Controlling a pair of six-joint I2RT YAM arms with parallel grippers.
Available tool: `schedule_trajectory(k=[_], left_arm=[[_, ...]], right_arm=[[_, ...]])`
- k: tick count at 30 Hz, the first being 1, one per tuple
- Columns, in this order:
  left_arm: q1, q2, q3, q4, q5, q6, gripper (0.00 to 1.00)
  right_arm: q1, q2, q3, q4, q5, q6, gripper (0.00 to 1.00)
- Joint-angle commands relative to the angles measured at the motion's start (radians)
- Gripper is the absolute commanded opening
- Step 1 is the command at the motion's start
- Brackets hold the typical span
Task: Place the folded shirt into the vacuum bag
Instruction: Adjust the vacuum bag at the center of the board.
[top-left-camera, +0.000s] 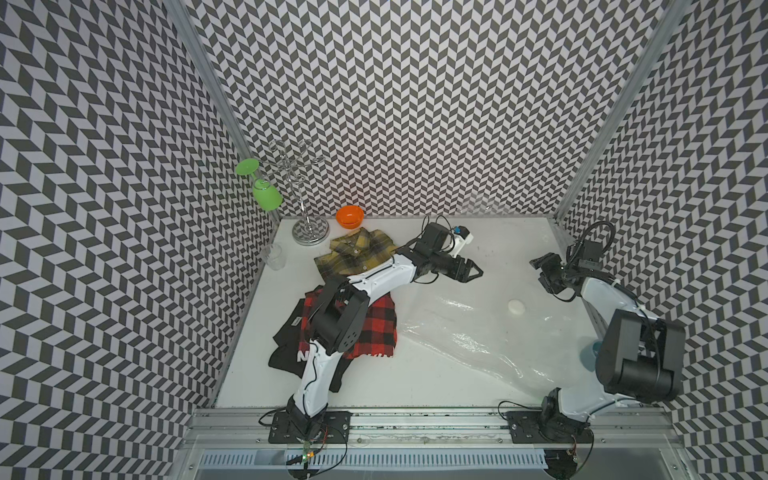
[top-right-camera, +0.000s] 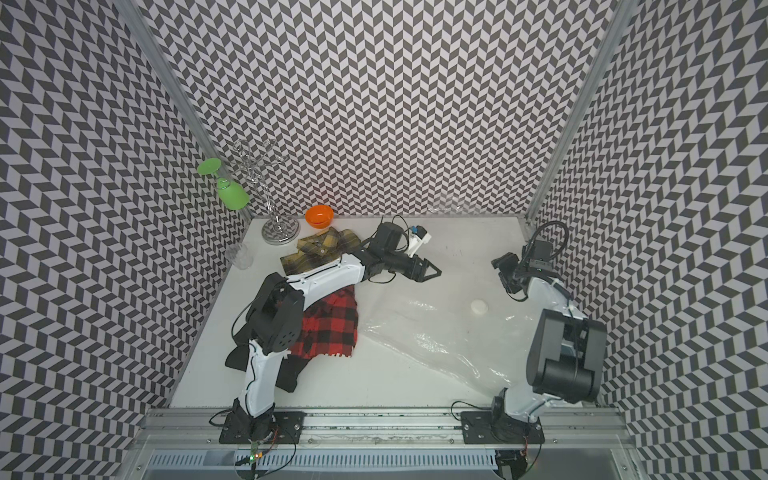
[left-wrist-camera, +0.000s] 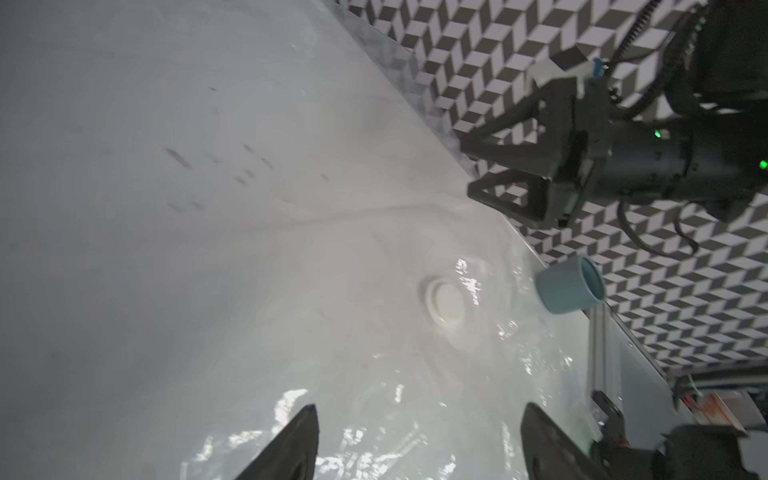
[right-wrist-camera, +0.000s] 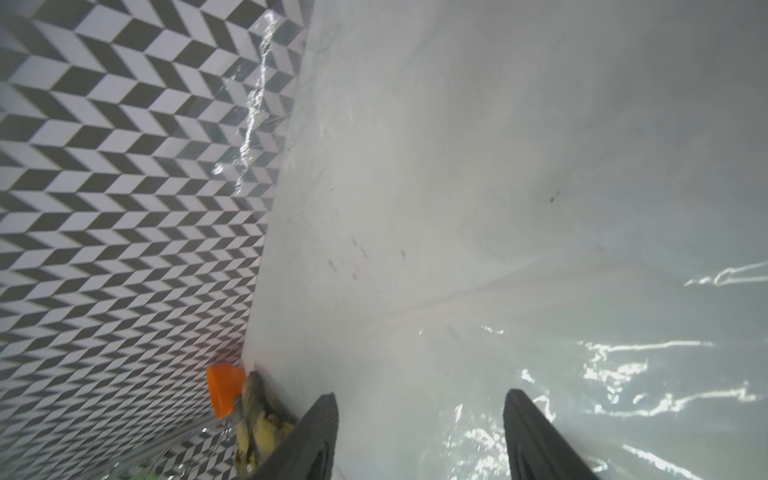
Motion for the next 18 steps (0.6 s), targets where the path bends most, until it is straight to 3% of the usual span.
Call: schedule_trajectory(k=[1,5,18], left_arm=[[0.015,0.079,0.03,0.033,-0.072,-0.006,0.76],[0.019,0.072,-0.081,0.177,-0.07,-0.058,0.77],[0.012,-0.078,-0.501,0.348,-0.06,-0.16,0.76]], right_arm=[[0.01,0.105,0.082,0.062,0.094,-0.007,0.64],[0.039,0.205,0.146,0.083,0.145,0.002,0.64],[0.138,0.461,0.335,0.041,0.089,0.003,0.64]])
